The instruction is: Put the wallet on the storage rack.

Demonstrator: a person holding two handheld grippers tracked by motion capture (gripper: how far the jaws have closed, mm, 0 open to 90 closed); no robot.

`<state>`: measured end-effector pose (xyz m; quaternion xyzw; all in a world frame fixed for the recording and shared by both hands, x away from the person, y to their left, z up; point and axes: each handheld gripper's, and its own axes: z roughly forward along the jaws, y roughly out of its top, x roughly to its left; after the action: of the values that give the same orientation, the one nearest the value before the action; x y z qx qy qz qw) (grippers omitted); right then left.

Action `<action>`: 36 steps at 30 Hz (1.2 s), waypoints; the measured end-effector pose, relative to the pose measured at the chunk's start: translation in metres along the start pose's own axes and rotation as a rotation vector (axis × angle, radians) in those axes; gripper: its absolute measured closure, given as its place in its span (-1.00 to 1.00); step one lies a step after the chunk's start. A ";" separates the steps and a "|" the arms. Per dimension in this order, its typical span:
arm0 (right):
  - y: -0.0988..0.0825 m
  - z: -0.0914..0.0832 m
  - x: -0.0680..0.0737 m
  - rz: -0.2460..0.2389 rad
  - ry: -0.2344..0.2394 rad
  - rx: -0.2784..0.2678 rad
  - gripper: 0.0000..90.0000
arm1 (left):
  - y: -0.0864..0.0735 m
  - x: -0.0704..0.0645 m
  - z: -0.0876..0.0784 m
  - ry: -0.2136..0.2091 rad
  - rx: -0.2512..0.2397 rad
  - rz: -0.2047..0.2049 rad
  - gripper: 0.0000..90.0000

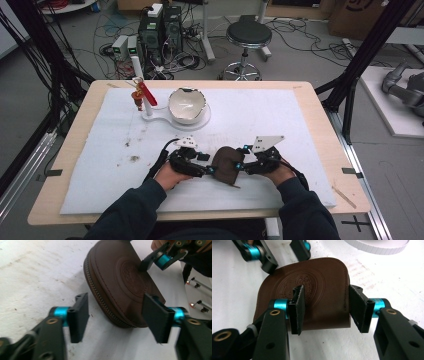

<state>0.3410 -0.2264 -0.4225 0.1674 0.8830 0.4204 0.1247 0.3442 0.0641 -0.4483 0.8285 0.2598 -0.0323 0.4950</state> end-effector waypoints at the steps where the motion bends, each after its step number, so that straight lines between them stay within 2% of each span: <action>1: 0.001 0.000 0.001 -0.001 0.001 0.000 0.13 | 0.000 0.000 0.001 -0.006 0.010 0.006 -0.05; 4: 0.001 0.001 0.001 -0.008 -0.004 -0.004 0.13 | 0.000 -0.001 0.001 -0.022 0.011 0.020 0.12; 6: 0.001 0.001 0.001 -0.008 -0.005 -0.003 0.13 | 0.000 -0.003 0.001 -0.018 0.015 0.049 0.25; 8: 0.001 0.001 0.000 0.001 0.000 -0.003 0.13 | 0.001 -0.005 0.001 -0.010 0.011 0.075 0.30; 10: 0.000 0.001 -0.002 0.044 0.017 -0.005 0.09 | 0.001 -0.007 0.000 -0.004 0.002 0.100 0.32; 13: -0.004 0.001 -0.009 0.129 0.073 -0.006 -0.01 | 0.002 -0.009 -0.001 -0.008 -0.016 0.141 0.34; 15: -0.006 0.003 -0.011 0.139 0.097 -0.009 -0.06 | 0.004 -0.010 -0.002 -0.013 -0.025 0.155 0.35; 17: -0.006 0.003 -0.010 0.125 0.098 0.007 0.01 | 0.004 -0.009 -0.002 -0.009 -0.016 0.138 0.34; 19: -0.005 0.001 -0.009 0.089 0.079 0.003 0.12 | 0.003 -0.007 -0.001 0.011 -0.008 0.110 0.24; 22: -0.003 -0.001 -0.005 0.036 0.057 -0.004 0.13 | 0.002 -0.003 -0.001 0.042 -0.002 0.034 -0.17; 25: -0.002 -0.003 -0.002 -0.010 0.042 -0.017 0.14 | 0.001 0.001 0.001 0.021 0.005 -0.024 -0.33; 29: -0.001 -0.003 0.000 -0.073 0.033 -0.043 0.14 | 0.000 0.001 0.006 -0.039 0.013 -0.033 -0.27; 33: -0.001 -0.003 0.000 -0.073 0.035 -0.045 0.14 | -0.001 0.003 0.006 -0.083 0.010 -0.065 -0.01; 36: -0.001 -0.004 0.000 -0.062 0.038 -0.039 0.13 | 0.000 0.002 0.005 -0.084 -0.001 -0.061 0.17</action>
<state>0.3394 -0.2294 -0.4211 0.1295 0.8815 0.4367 0.1240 0.3465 0.0607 -0.4516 0.8178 0.2641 -0.0818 0.5047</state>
